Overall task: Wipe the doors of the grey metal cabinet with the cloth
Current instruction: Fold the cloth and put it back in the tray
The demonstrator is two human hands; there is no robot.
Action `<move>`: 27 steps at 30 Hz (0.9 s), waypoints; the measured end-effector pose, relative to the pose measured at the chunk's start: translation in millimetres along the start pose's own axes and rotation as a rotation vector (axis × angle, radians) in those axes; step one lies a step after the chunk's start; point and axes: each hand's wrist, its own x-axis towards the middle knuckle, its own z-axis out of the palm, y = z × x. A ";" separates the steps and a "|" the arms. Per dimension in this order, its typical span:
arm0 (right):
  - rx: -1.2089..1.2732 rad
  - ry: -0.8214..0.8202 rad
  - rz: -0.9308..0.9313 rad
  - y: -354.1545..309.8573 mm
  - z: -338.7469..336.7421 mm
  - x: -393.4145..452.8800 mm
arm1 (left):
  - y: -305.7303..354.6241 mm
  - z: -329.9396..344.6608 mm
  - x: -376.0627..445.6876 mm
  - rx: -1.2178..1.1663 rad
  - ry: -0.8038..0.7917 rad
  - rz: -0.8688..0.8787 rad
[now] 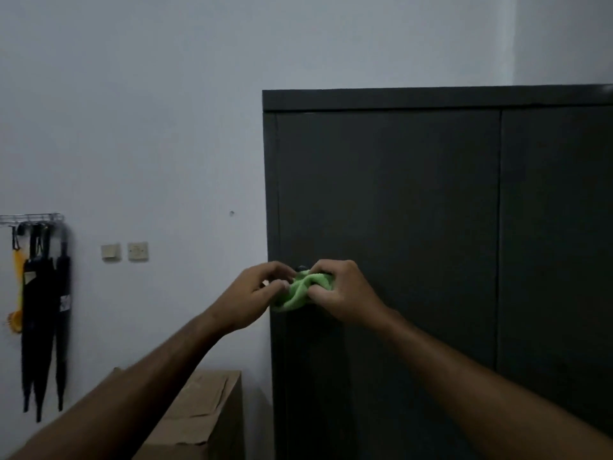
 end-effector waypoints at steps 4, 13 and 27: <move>0.229 0.076 0.132 -24.7 31.1 9.1 | -10.9 -17.1 -24.3 -0.177 -0.032 -0.067; 0.559 -0.015 0.371 -33.7 97.0 47.6 | -74.1 -51.5 -44.4 -0.525 0.134 -0.214; 1.139 -0.045 0.834 -37.9 246.0 78.2 | -193.7 -116.2 -93.9 -0.796 0.288 -0.495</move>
